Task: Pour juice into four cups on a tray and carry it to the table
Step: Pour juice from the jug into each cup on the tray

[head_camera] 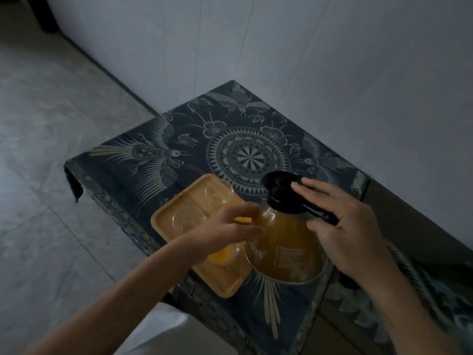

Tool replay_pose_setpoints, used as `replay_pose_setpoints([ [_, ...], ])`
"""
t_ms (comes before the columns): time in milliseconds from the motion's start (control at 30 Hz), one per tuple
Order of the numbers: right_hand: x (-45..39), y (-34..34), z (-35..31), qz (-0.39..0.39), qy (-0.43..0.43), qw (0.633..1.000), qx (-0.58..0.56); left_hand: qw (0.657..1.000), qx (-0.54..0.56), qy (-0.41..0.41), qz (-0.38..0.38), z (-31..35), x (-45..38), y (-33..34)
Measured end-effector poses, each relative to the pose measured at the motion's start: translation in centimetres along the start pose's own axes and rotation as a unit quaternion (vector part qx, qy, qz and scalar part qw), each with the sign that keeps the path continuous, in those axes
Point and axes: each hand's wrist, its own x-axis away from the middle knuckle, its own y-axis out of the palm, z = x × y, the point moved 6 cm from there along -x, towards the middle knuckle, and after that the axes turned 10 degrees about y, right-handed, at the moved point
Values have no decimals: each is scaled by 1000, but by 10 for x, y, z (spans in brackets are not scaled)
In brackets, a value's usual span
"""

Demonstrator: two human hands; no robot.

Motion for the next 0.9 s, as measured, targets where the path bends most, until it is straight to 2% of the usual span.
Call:
replay_pose_setpoints([
  [133, 4, 6, -14, -18, -19, 1000, -14, 999, -17, 12, 33, 6, 21, -6],
  [300, 4, 19, -34, -64, -29, 997, -16, 997, 17, 5, 69, -6, 43, -12],
  [667, -7, 85, -61, -132, 21, 990, 33, 994, 60, -71, 51, -53, 60, -59],
  [900, -17, 121, -72, -163, 72, 981, 82, 988, 107, -114, 5, -71, 67, -88],
])
